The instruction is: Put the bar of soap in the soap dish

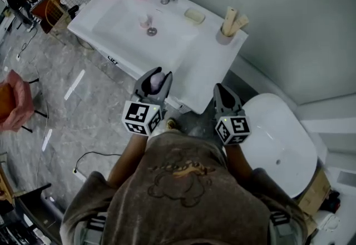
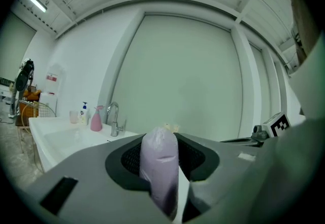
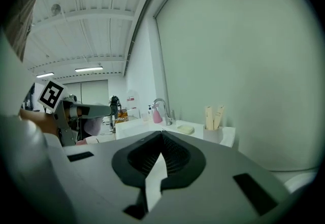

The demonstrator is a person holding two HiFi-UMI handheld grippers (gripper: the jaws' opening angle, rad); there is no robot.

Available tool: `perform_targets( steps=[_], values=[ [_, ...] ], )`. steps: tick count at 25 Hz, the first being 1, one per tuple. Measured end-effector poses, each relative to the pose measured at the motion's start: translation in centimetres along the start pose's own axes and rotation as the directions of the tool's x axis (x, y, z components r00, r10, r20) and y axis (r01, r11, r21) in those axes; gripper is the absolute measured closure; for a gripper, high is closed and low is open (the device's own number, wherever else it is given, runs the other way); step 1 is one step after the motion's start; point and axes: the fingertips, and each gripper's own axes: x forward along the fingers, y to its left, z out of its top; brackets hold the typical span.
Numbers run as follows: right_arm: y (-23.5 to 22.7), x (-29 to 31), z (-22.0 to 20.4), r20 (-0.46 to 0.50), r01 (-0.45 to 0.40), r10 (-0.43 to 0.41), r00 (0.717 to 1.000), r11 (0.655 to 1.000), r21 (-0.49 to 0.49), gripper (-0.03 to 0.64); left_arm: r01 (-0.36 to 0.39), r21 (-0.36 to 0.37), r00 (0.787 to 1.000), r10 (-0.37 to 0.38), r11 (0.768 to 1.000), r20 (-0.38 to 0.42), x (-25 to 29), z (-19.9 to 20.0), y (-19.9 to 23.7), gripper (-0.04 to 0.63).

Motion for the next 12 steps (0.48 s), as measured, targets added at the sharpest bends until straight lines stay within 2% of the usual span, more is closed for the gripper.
perform_targets(
  steps=[12],
  values=[
    [-2.9, 4.9, 1.5, 0.000, 0.052, -0.052, 0.999, 0.999, 0.012, 0.618, 0.053, -0.009, 0.998, -0.054, 0.999, -0.028, 6.0, 0.4, 2.4, 0.457]
  ],
)
